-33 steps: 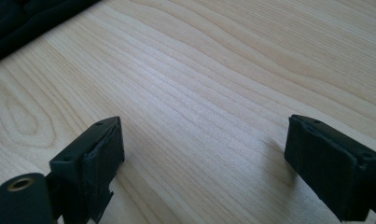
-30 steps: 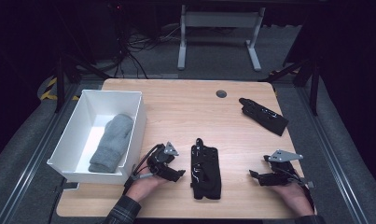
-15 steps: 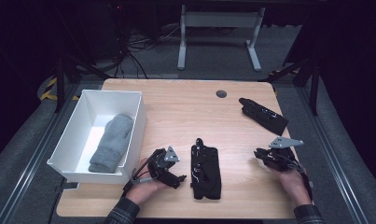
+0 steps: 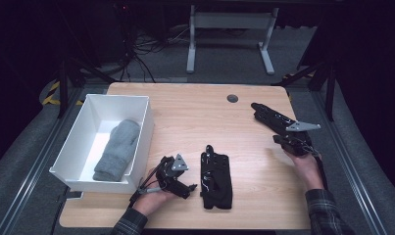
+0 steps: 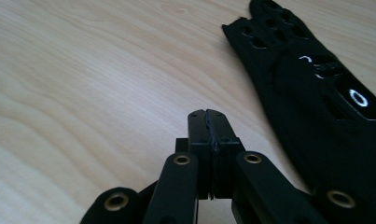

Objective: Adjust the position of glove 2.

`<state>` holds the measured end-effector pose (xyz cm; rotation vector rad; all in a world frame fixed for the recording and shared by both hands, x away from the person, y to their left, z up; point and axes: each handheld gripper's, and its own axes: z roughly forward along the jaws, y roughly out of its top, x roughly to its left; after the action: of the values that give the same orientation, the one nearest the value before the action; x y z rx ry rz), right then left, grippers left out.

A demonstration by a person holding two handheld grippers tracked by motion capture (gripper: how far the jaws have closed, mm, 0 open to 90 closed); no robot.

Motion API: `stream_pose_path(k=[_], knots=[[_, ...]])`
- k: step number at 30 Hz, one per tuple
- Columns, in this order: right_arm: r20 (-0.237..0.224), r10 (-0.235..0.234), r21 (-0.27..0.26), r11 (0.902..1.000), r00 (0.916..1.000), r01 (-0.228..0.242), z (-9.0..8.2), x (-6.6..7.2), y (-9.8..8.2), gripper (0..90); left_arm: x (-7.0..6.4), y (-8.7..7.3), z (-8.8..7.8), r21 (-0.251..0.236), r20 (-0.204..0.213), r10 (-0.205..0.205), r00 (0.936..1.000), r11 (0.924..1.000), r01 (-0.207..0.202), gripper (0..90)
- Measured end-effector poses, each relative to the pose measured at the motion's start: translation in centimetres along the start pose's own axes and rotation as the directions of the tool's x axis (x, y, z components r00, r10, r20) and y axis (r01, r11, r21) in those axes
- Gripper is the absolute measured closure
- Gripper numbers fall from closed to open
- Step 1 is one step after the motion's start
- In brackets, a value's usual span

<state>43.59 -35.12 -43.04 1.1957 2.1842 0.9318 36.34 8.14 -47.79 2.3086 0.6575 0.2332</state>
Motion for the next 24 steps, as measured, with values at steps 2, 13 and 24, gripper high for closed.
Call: stream_pose_path(k=[2,13,24], knots=[[0.015,0.015,-0.007,0.9999,0.9998,-0.015,0.5,-0.6,0.1,90.0,0.0,0.0,0.0,0.001,0.000,-0.001,1.0000,1.0000,0.001,0.1],[0.118,0.102,-0.012,0.9948,0.9878,-0.102,1.6,-3.9,-0.4,90.0,0.0,0.0,0.0,0.001,0.001,0.000,1.0000,1.0000,0.000,0.1],[0.145,0.123,0.015,0.9918,0.9817,-0.127,2.6,-5.0,-1.5,90.0,0.0,0.0,0.0,0.002,0.000,0.002,1.0000,1.0000,-0.002,0.0]])
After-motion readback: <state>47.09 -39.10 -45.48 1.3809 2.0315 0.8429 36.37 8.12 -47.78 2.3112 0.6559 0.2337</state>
